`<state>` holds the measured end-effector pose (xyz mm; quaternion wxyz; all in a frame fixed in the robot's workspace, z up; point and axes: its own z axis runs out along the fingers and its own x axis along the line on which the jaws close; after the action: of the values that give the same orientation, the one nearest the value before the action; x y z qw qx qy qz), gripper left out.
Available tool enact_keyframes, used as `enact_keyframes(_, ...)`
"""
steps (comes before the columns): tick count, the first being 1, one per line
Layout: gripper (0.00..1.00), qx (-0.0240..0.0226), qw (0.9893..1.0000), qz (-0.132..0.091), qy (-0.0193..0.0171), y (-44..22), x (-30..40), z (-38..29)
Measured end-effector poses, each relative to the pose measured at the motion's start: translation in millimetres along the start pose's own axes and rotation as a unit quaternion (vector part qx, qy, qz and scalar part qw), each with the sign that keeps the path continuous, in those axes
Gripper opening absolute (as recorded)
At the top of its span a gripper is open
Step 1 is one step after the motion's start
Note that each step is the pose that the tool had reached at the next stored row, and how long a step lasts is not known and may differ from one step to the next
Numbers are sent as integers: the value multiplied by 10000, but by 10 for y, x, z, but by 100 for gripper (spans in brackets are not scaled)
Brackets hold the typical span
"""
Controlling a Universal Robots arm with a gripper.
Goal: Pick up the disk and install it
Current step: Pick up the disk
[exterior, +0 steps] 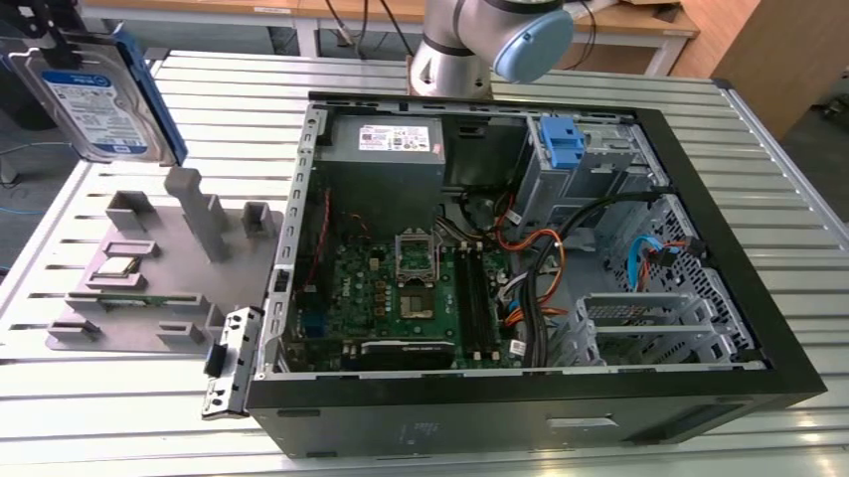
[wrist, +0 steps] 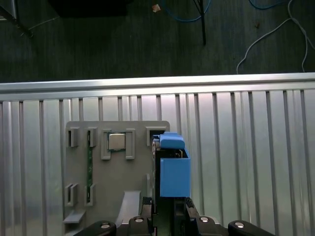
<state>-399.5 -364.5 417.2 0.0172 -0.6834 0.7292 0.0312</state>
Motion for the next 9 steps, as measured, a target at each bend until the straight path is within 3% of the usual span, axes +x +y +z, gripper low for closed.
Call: enact_keyframes(9,35,0,10000,0,-8,4,-11,-159)
